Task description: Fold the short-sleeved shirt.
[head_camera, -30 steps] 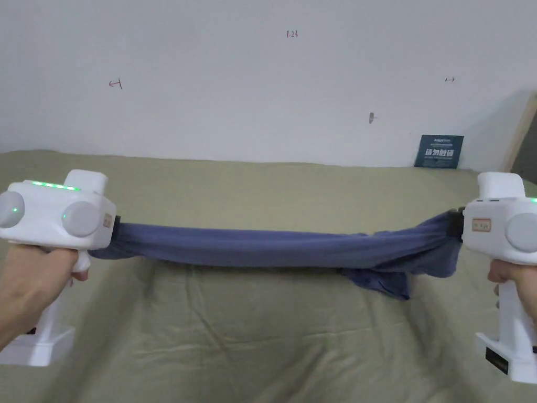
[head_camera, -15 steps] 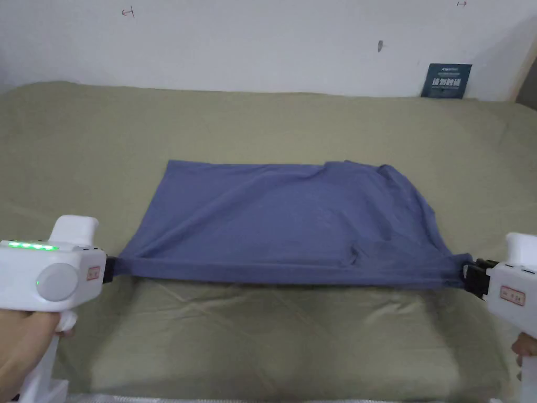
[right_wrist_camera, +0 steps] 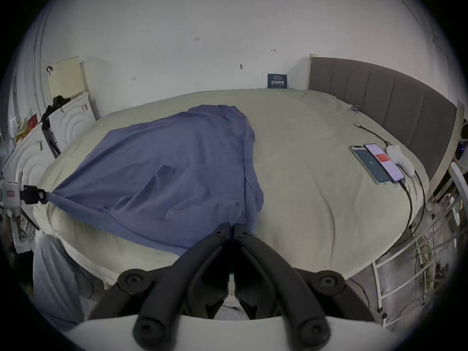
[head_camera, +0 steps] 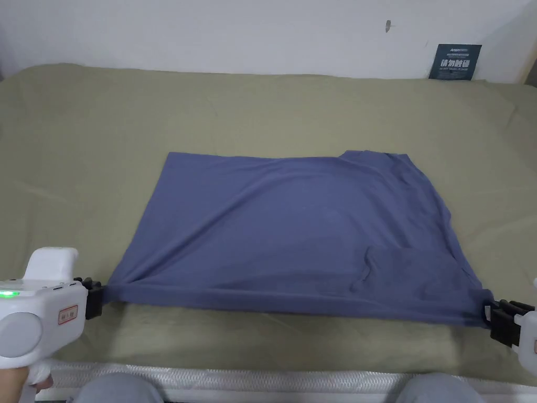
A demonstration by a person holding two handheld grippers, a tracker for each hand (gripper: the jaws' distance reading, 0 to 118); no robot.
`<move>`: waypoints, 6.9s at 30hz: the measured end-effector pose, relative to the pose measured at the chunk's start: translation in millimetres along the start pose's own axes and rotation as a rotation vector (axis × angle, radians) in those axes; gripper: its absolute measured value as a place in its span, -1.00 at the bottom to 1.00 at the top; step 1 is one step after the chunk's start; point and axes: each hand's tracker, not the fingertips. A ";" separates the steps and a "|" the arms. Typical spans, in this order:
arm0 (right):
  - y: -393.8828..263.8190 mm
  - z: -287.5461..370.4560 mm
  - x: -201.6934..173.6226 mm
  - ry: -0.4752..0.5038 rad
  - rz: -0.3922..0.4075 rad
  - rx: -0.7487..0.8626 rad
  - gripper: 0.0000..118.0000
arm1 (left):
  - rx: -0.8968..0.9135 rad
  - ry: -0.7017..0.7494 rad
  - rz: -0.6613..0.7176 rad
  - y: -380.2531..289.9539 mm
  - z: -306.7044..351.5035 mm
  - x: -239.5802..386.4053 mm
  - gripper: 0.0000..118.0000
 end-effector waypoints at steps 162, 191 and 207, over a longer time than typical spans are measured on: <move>30.2 -7.7 10.4 0.002 -0.041 -0.127 0.93 | -0.037 -0.019 0.054 36.1 -18.1 -4.9 0.93; 174.3 -227.3 -16.7 -0.064 0.090 -0.099 -0.99 | -0.144 0.096 -0.047 205.0 -252.0 39.6 1.00; 196.1 -286.6 -4.9 -0.083 0.131 -0.274 0.78 | -0.138 -0.005 -0.044 206.5 -238.8 48.1 -0.97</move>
